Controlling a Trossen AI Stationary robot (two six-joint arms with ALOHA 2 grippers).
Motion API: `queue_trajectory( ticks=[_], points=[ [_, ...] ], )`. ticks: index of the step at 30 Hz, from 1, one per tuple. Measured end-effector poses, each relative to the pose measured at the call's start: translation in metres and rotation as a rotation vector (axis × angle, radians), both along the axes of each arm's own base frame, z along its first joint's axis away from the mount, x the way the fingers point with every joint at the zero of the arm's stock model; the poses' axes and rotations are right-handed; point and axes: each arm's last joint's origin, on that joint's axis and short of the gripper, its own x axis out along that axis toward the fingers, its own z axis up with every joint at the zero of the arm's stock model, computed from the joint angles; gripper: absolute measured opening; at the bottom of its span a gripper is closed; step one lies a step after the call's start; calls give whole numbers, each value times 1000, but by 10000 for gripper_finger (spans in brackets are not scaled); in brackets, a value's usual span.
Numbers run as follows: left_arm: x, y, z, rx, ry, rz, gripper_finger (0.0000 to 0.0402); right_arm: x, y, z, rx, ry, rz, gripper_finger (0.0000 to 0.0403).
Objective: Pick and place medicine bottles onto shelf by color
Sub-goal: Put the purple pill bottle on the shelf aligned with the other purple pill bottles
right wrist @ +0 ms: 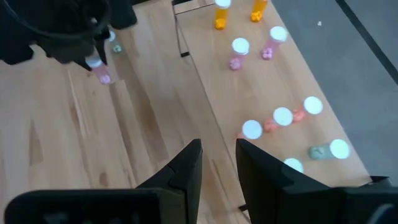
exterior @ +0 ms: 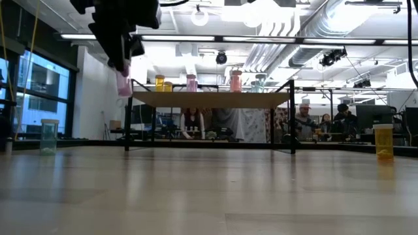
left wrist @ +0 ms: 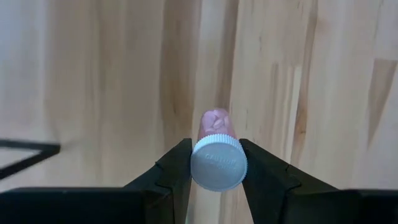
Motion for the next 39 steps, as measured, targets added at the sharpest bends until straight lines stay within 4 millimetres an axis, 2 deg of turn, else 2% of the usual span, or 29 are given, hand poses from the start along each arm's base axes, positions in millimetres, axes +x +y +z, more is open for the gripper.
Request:
queue_trajectory(
  ticks=[10,18,26,31,39],
  points=[
    [28,-15,-25,11,12,-63,111,4,18,0,-5,-3,15,89],
    [42,-25,-44,69,55,-83,111,6,29,0,-13,-2,47,89],
    [58,-28,-65,76,55,-125,111,6,33,0,-42,3,47,89],
    [61,-28,-75,76,92,-128,111,6,33,0,-43,3,49,89],
    [62,-28,-77,77,97,-128,111,6,33,0,-41,2,46,89]
  ],
)
